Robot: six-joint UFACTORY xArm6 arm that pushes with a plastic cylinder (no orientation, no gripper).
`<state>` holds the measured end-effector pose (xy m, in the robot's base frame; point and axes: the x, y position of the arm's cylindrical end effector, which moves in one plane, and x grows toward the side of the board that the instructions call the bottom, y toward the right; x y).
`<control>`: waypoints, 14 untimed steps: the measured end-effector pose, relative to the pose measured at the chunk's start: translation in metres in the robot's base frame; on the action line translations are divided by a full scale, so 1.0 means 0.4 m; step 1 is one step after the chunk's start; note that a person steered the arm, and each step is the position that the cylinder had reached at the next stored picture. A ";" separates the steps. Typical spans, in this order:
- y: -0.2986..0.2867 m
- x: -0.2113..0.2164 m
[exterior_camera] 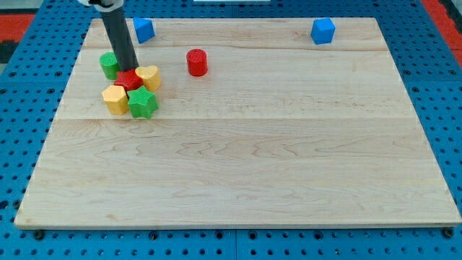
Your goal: Push the yellow heart to the top center
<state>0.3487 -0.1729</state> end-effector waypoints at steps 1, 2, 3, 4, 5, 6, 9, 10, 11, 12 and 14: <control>0.148 0.044; 0.312 0.041; 0.273 0.094; 0.244 0.170; 0.382 0.155; 0.397 0.005; 0.552 -0.134; 0.523 -0.194; 0.620 -0.036; 0.477 -0.040; 0.411 -0.180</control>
<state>0.2767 -0.0083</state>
